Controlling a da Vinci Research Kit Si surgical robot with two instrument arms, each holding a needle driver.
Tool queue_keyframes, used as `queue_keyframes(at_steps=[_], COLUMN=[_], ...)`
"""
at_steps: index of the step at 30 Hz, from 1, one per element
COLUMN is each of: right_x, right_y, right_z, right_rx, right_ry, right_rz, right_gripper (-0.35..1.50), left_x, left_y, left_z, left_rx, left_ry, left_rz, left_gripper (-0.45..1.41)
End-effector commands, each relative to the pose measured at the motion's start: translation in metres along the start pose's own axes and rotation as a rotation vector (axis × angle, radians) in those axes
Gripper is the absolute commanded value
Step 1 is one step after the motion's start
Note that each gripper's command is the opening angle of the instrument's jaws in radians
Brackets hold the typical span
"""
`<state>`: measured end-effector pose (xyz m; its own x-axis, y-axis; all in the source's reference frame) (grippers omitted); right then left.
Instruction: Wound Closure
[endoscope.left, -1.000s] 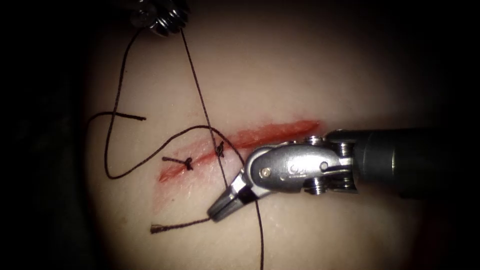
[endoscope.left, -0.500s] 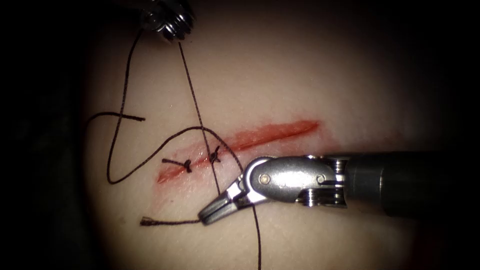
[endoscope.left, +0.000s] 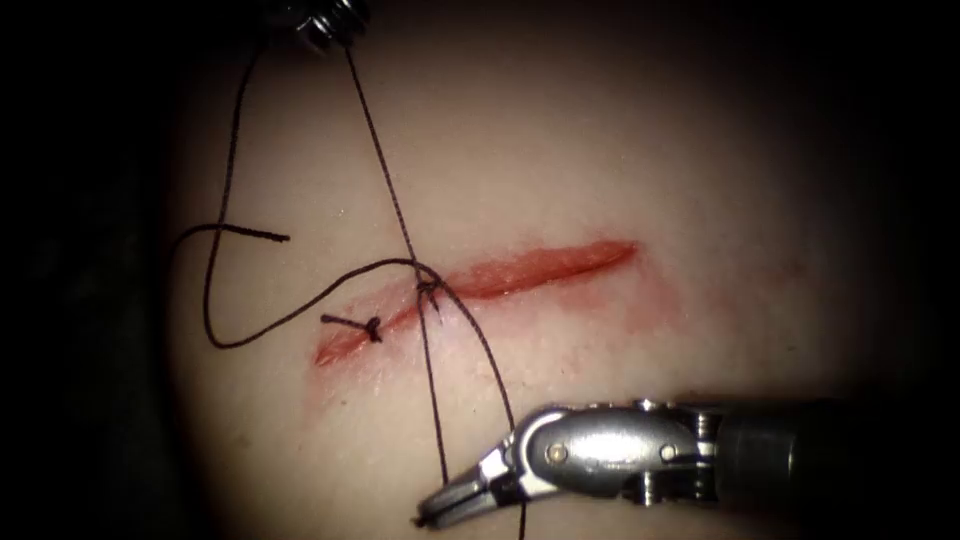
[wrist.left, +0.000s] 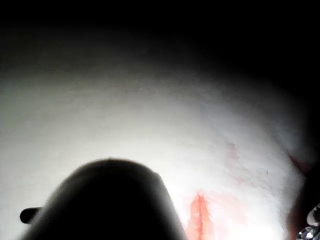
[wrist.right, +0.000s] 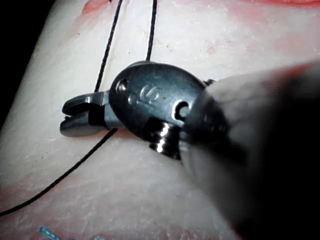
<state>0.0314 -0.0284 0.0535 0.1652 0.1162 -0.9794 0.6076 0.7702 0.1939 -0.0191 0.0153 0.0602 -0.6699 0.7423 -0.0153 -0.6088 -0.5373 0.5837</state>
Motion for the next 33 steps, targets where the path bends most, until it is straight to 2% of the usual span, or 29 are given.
queue_keyframes(at_steps=[1,2,3,4,6,8,9,10,11,12,14,16,18,23,25,26,27,30,33], right_x=[0.002,0.0029,0.0048,0.0058,0.0081,0.0101,0.0108,0.0116,0.0116,0.0126,0.0135,0.0139,0.0134,0.0103,0.0086,0.0086,0.0069,0.0045,0.0021], right_y=[0.0012,0.0014,0.0018,0.0019,0.0019,0.0018,0.0018,0.002,0.002,0.0023,0.0028,0.0032,0.0042,0.007,0.0083,0.0083,0.0094,0.0107,0.0117], right_z=[-0.0003,-0.0008,-0.0018,-0.0023,-0.0037,-0.0051,-0.0057,-0.0064,-0.0064,-0.0074,-0.0086,-0.0093,-0.0097,-0.0095,-0.0093,-0.0093,-0.009,-0.0081,-0.0068], right_rx=[-0.024,-0.047,-0.113,-0.154,-0.252,-0.332,-0.363,-0.409,-0.409,-0.498,-0.585,-0.654,-0.813,-0.956,-0.997,-0.997,-1.017,-1.01,-1.028], right_ry=[0.017,0.022,0.029,0.037,0.092,0.17,0.195,0.22,0.22,0.231,0.225,0.229,0.23,0.236,0.239,0.239,0.25,0.262,0.284], right_rz=[0.001,0.003,-0.006,0.001,0.038,0.075,0.094,0.129,0.129,0.162,0.202,0.268,0.378,0.462,0.482,0.482,0.508,0.529,0.565], right_gripper=[0.78,0.98,1.26,1.36,1.38,1.16,0.96,0.93,0.93,1.01,1.1,1.08,1.05,1.06,1.2,1.2,1.25,1.25,1.3], left_x=[0.0,-0.0004,-0.0011,-0.0014,-0.0025,-0.0037,-0.0044,-0.005,-0.005,-0.0061,-0.0069,-0.0077,-0.0086,-0.0089,-0.0088,-0.0088,-0.0083,-0.0074,-0.0056], left_y=[0.0002,-0.0001,-0.001,-0.0014,-0.0022,-0.0024,-0.0025,-0.0025,-0.0025,-0.0022,-0.0018,-0.0016,-0.0013,-0.0013,-0.0017,-0.0017,-0.0025,-0.0035,-0.005], left_z=[-0.0014,-0.0026,-0.0053,-0.0064,-0.0086,-0.0102,-0.011,-0.0116,-0.0116,-0.0127,-0.0134,-0.0142,-0.015,-0.0156,-0.0159,-0.0159,-0.0163,-0.0165,-0.0165], left_rx=[-0.04,-0.063,-0.137,-0.171,-0.217,-0.24,-0.26,-0.276,-0.276,-0.328,-0.382,-0.449,-0.526,-0.558,-0.568,-0.568,-0.584,-0.611,-0.645], left_ry=[0.009,0.02,0.026,0.032,0.036,0.067,0.089,0.099,0.099,0.093,0.082,0.065,0.057,0.08,0.094,0.094,0.119,0.168,0.196], left_rz=[0.001,0.009,-0.016,-0.018,-0.043,-0.064,-0.065,-0.068,-0.068,-0.087,-0.104,-0.119,-0.121,-0.116,-0.119,-0.119,-0.126,-0.132,-0.201], left_gripper=[-0.45,-0.45,-0.45,-0.45,-0.45,-0.45,-0.45,-0.45,-0.45,-0.45,-0.45,-0.45,-0.45,-0.45,-0.45,-0.45,-0.45,-0.45,-0.45])
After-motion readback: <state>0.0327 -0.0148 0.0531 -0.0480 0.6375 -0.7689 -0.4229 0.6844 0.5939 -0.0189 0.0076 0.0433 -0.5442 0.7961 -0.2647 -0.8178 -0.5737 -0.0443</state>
